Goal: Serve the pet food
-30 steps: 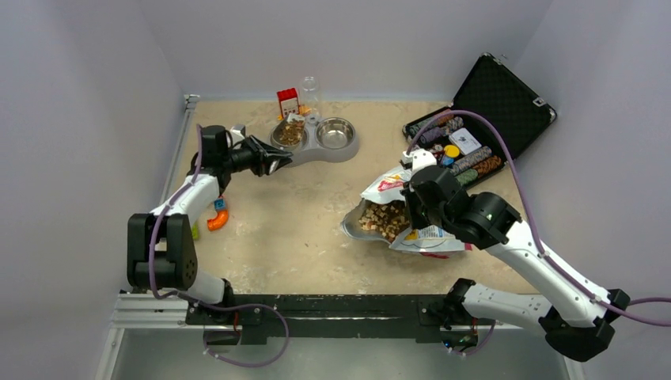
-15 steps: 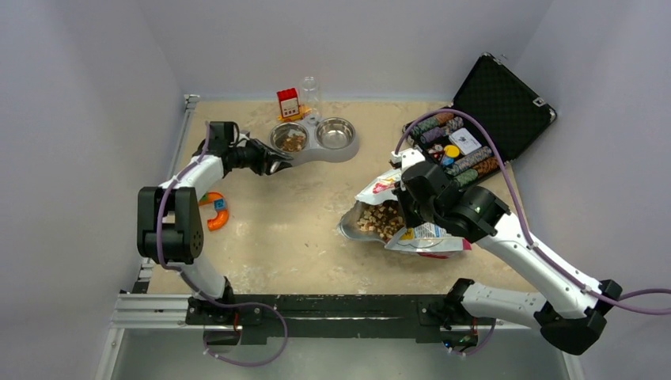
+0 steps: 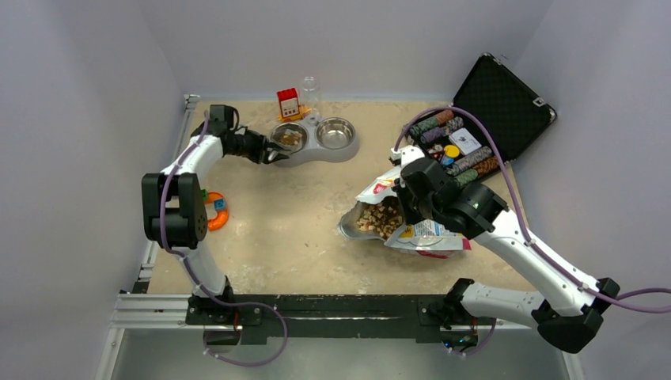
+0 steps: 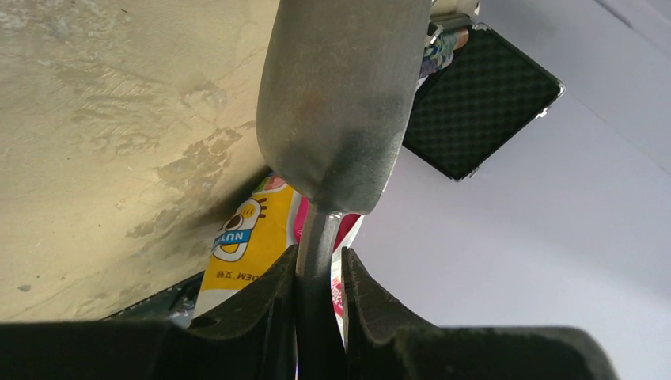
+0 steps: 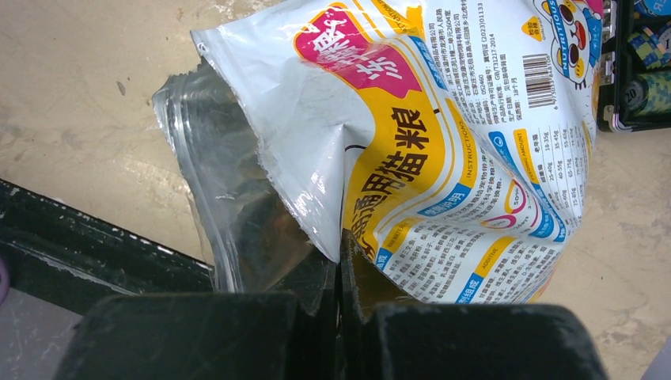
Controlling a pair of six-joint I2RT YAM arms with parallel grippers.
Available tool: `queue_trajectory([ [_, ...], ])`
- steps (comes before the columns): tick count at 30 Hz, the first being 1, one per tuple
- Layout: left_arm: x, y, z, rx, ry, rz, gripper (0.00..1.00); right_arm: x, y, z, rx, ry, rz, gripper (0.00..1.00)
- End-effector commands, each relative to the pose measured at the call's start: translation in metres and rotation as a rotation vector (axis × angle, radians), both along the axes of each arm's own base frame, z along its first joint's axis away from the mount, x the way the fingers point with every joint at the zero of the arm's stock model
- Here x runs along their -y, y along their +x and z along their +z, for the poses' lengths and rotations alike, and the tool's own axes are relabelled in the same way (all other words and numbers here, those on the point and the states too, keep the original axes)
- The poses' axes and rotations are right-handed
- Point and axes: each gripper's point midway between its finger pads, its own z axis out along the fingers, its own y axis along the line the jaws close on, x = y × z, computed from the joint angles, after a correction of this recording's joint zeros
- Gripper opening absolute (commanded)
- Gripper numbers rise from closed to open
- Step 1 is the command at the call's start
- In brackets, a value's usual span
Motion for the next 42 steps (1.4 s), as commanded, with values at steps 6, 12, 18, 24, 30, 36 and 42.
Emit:
queue_trajectory([
  [6,-0.014,0.007,0.019,-0.103,0.029,0.023,0.00,-0.011,0.029,0.038,0.135,0.104,-0.059,0.00],
  [12,-0.014,0.008,0.025,-0.134,0.037,0.005,0.00,-0.012,0.032,0.038,0.137,0.119,-0.077,0.00],
  [18,-0.018,0.005,0.027,-0.219,0.072,0.027,0.00,-0.014,0.036,0.040,0.142,0.136,-0.091,0.00],
  [24,-0.019,0.012,0.034,-0.301,0.079,0.045,0.00,-0.015,0.039,0.039,0.148,0.148,-0.106,0.00],
  [30,-0.021,0.013,0.036,-0.359,0.096,0.047,0.00,-0.013,0.043,0.041,0.157,0.161,-0.131,0.00],
  [36,-0.022,0.011,0.035,-0.430,0.113,0.055,0.00,-0.015,0.046,0.042,0.158,0.174,-0.150,0.00],
  [42,-0.018,0.015,0.040,-0.499,0.101,0.066,0.00,-0.015,0.049,0.042,0.159,0.182,-0.172,0.00],
])
